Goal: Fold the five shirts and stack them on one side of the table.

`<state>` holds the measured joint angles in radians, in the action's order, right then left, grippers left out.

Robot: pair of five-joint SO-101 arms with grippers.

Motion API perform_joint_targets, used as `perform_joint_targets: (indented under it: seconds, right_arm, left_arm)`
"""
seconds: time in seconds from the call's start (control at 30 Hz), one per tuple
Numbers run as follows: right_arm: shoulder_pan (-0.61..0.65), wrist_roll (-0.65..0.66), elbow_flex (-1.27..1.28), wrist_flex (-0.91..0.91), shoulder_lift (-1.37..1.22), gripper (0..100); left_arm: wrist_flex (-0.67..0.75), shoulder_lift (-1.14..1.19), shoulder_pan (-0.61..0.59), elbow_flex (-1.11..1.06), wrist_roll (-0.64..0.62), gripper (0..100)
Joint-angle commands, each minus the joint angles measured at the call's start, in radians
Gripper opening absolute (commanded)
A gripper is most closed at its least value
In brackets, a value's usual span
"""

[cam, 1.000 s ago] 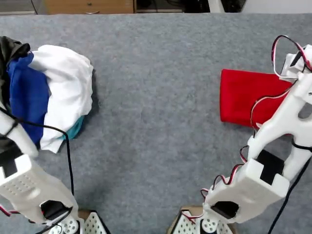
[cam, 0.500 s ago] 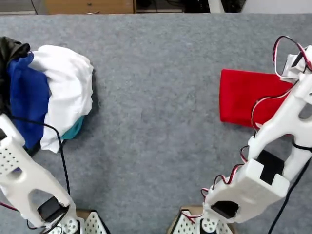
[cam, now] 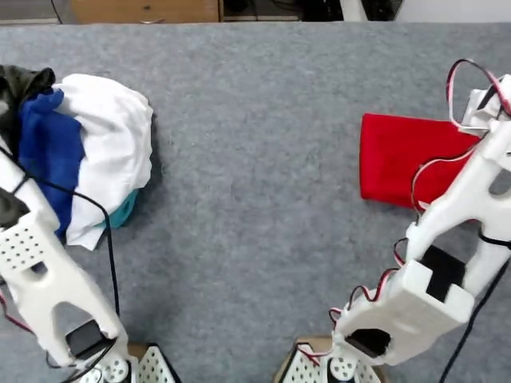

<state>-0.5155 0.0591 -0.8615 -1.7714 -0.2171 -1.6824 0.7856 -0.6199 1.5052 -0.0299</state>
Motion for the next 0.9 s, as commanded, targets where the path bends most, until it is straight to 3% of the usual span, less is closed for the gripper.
perform_joint_targets:
  seconds: [0.0,0.2,0.33,0.47,0.6,0.77,0.87]
  right_arm:
    - [0.012,0.009,0.002,-0.015,0.056,16.0]
    - [0.01,0.009,0.002,-0.015,0.05,16.0]
    - [0.012,0.009,0.002,-0.015,0.05,16.0]
    - [0.008,0.009,0.002,-0.015,0.056,16.0]
    - [0.007,0.009,0.002,-0.015,0.051,16.0]
    - [0.016,0.009,0.004,-0.015,0.05,16.0]
    - [0.01,0.009,0.004,-0.015,0.05,16.0]
  left_arm:
    - [-0.077,-0.16,0.038,0.155,-0.034,2]
    - [-0.077,-0.42,0.017,0.086,-0.046,2]
    - [-0.044,-0.398,0.009,-0.092,-0.04,4]
    - [0.17,-0.225,-0.032,-0.391,-0.02,21]
    - [0.284,-0.116,-0.051,-0.456,-0.055,31]
    - [0.351,0.045,0.02,-0.451,-0.057,28]
    - [0.299,0.036,0.002,-0.298,-0.061,10]
